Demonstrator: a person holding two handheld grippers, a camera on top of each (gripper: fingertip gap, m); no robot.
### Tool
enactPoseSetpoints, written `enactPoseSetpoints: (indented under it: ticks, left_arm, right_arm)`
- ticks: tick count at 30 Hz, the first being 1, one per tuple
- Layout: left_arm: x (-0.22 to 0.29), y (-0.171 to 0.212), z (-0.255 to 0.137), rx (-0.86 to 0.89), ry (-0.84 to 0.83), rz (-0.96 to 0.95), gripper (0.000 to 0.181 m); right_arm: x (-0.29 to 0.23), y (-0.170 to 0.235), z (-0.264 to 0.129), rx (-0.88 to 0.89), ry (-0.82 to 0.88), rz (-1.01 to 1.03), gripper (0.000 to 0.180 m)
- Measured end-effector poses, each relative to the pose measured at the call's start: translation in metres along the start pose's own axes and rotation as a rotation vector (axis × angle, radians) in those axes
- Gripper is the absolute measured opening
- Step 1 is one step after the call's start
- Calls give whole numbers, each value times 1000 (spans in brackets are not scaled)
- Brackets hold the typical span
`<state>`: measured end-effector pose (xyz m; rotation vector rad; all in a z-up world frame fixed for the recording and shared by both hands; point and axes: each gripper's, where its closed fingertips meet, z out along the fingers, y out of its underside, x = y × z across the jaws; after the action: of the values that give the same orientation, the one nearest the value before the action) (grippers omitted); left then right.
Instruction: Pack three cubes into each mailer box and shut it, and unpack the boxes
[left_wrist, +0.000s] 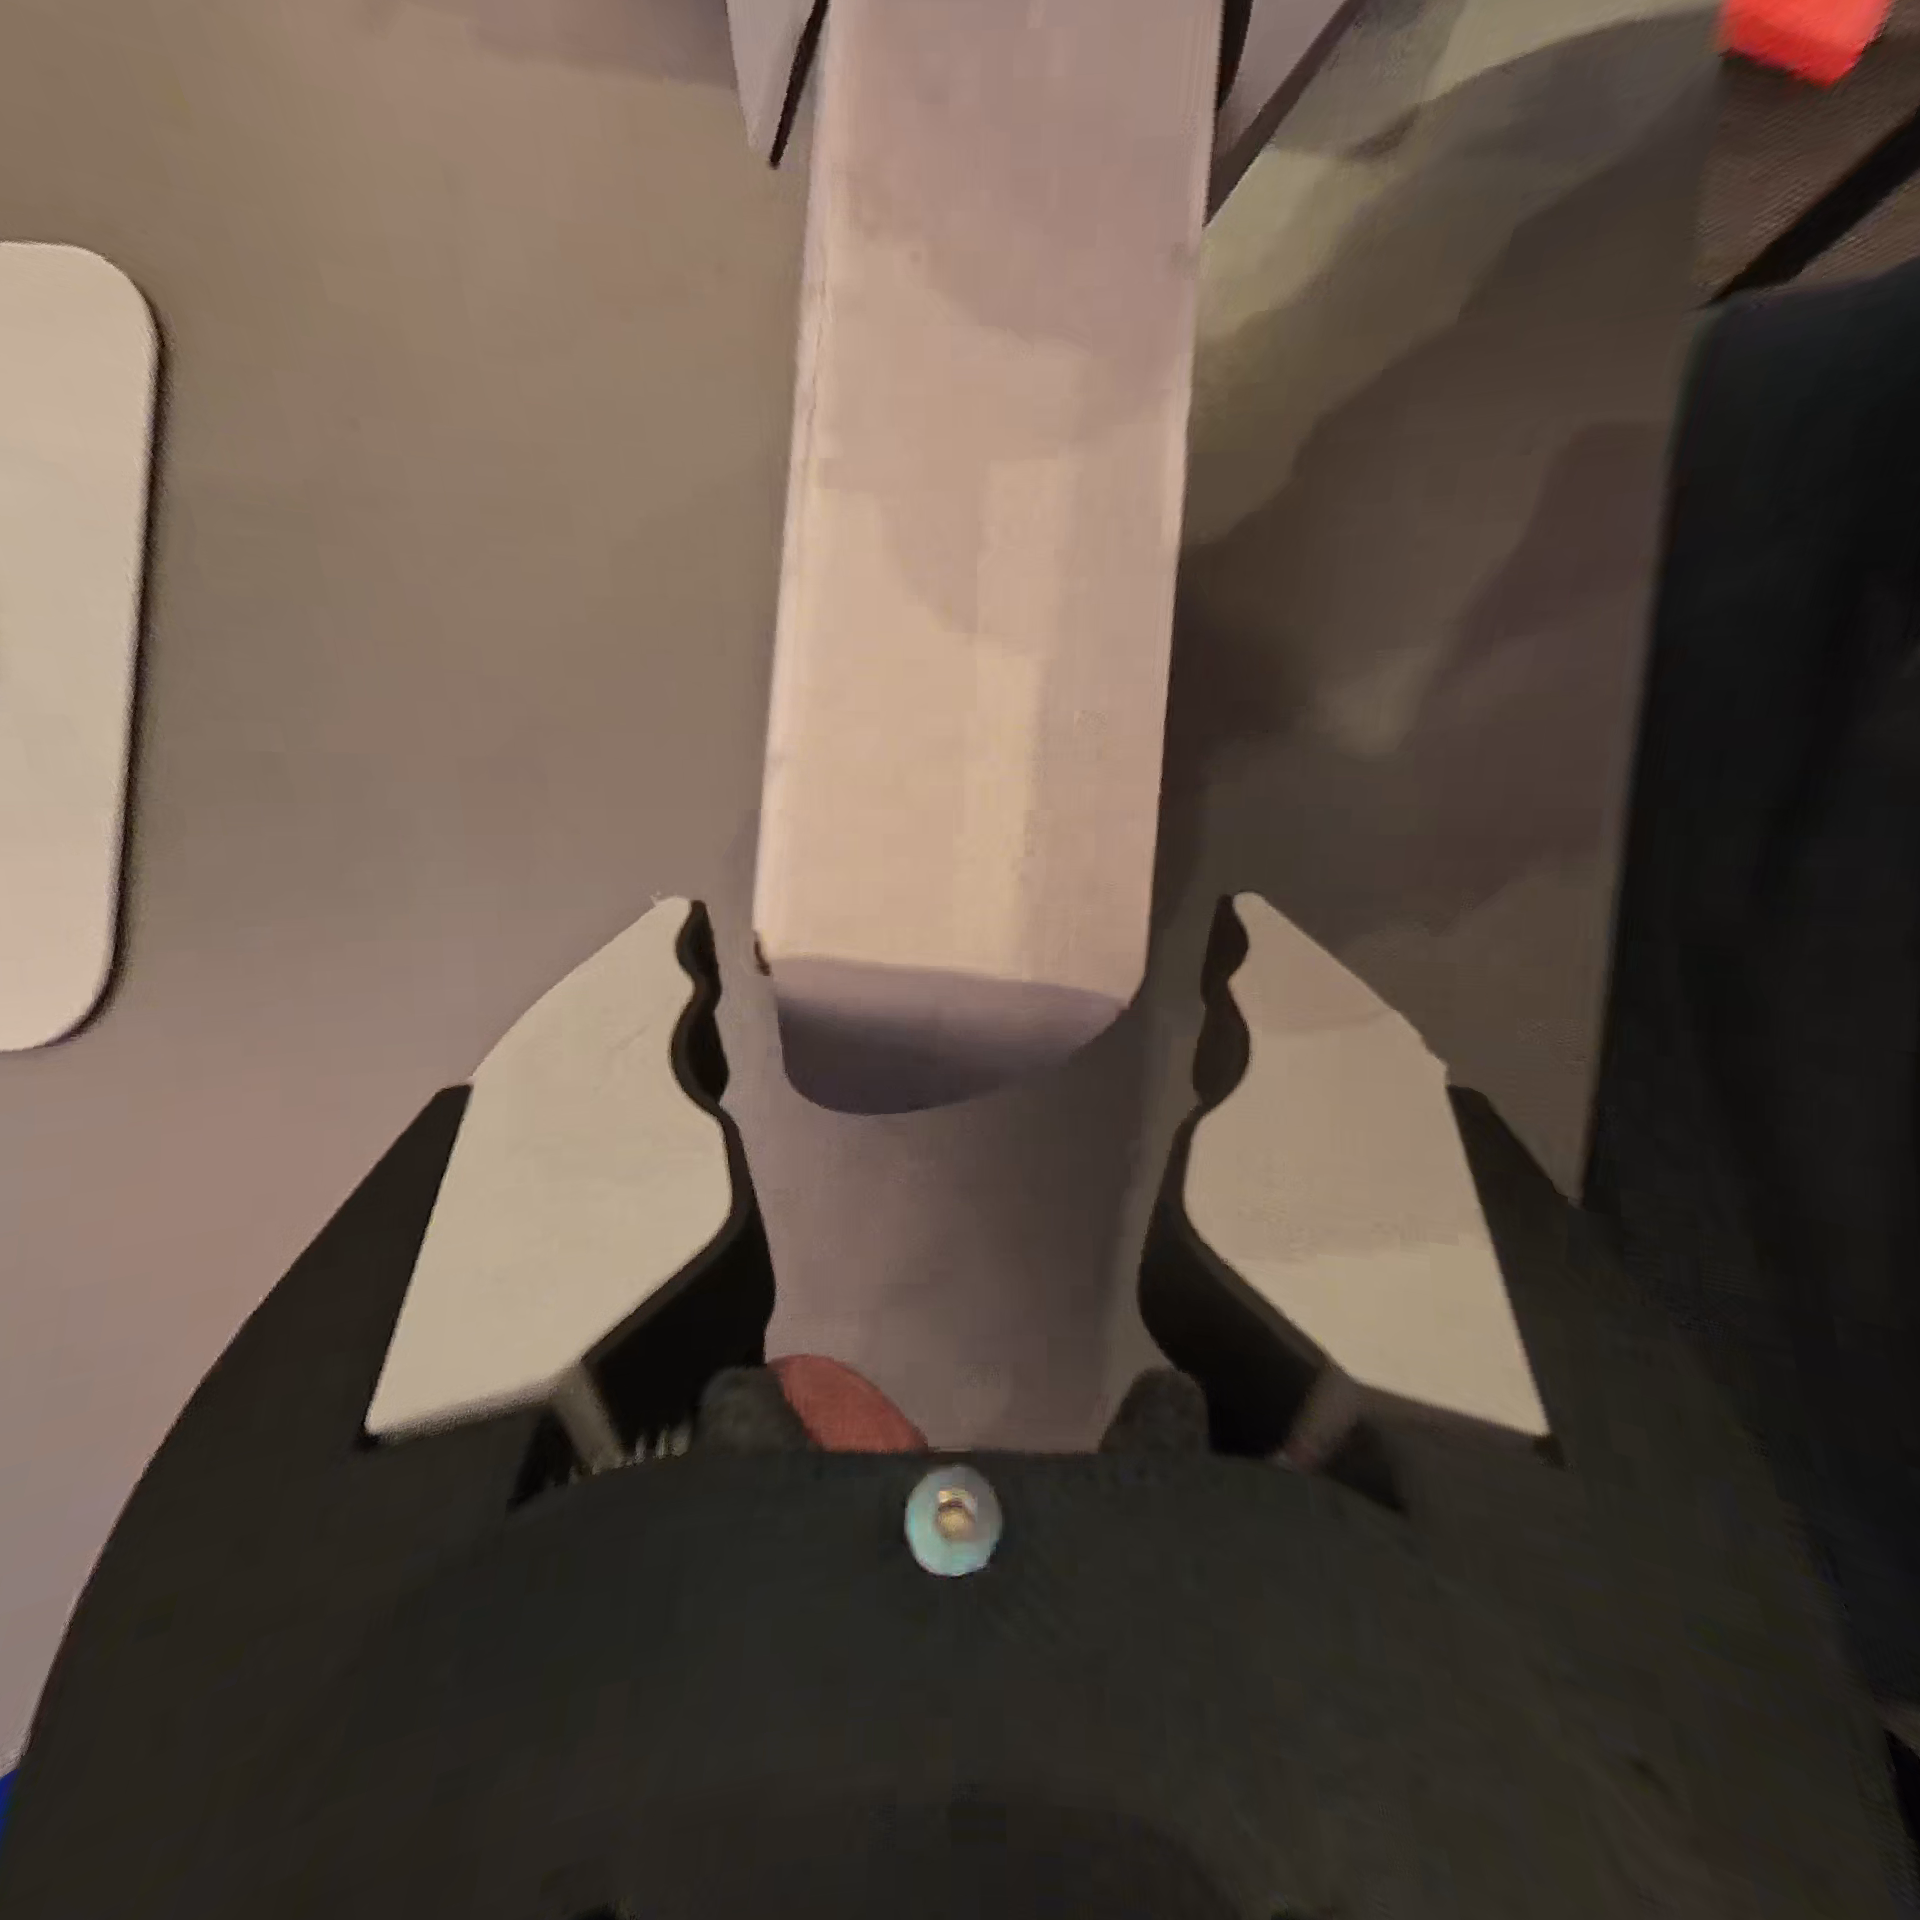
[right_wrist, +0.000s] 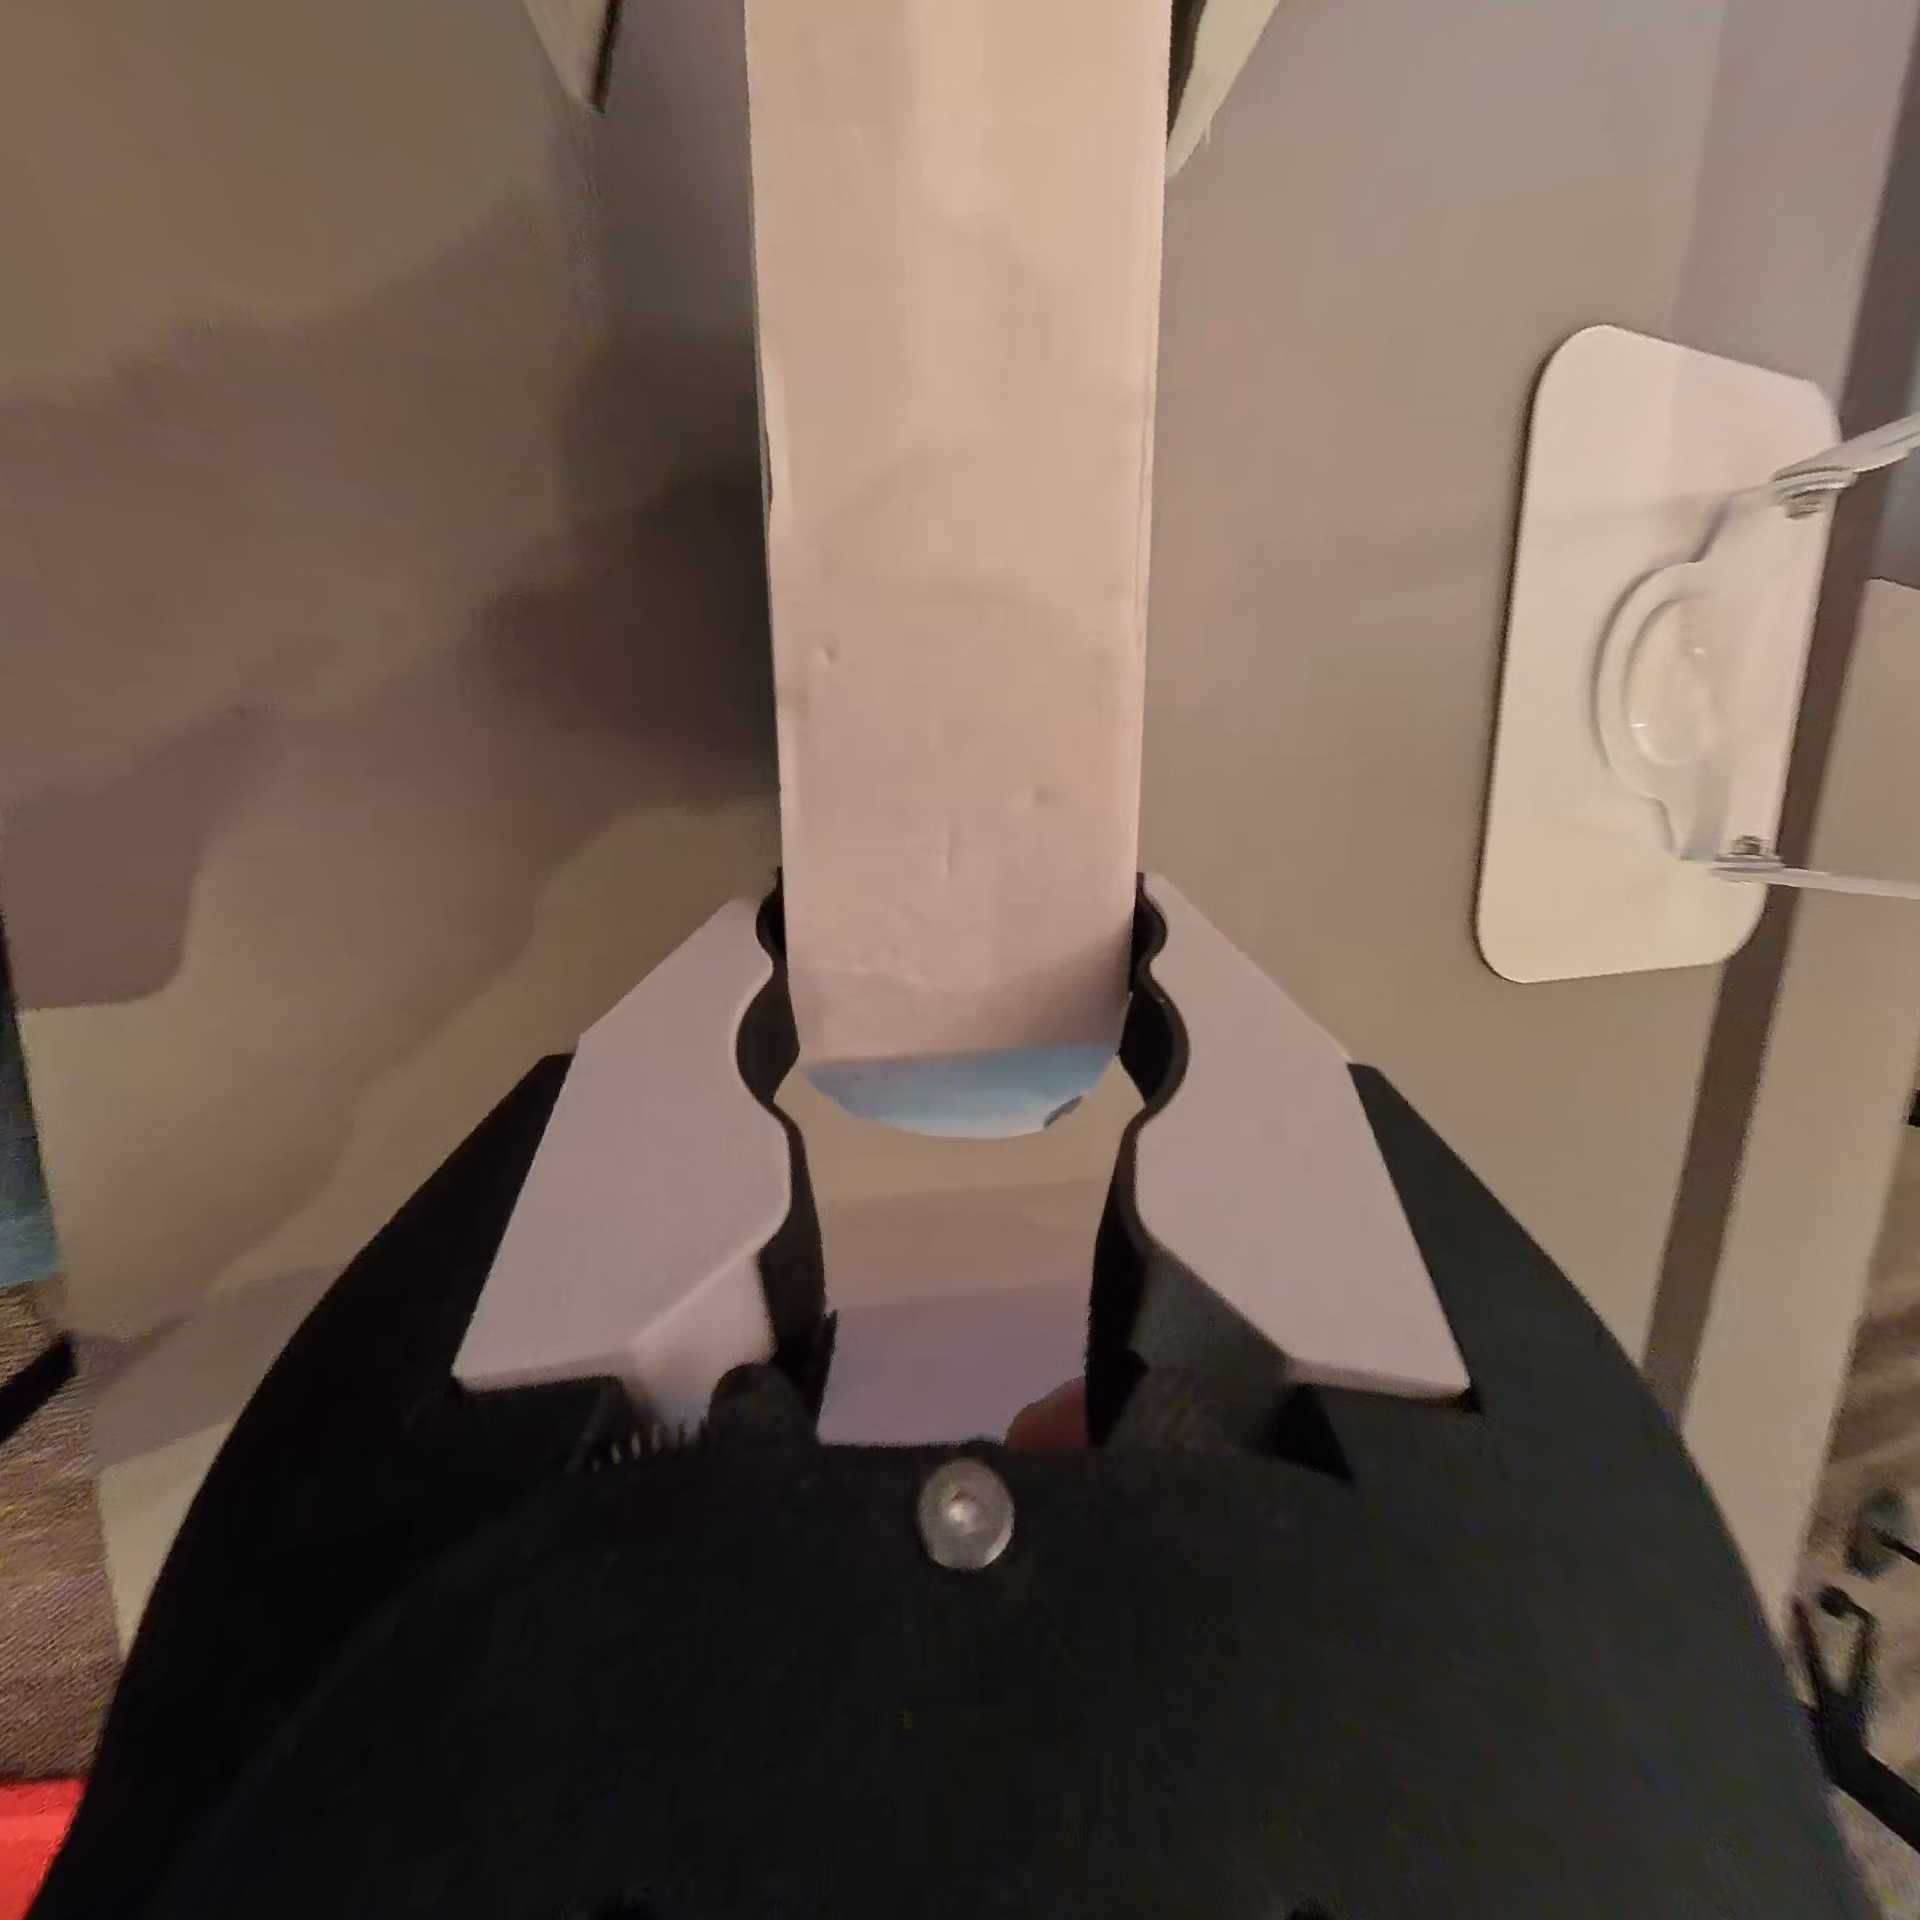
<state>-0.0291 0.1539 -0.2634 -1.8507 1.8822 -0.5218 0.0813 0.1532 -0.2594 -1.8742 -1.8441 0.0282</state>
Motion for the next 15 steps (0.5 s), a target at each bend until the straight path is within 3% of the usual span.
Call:
enactPoseSetpoints:
  ticks: [4, 15]
  left_arm:
    - [-10, -2, 6, 24, -105, 30, 71]
    - [-10, -4, 6, 52, -68, 7, 69]
  right_arm:
    - [1, 0, 1, -11, -62, 22, 61]
    - [6, 3, -22, 108, -5, 86, 54]
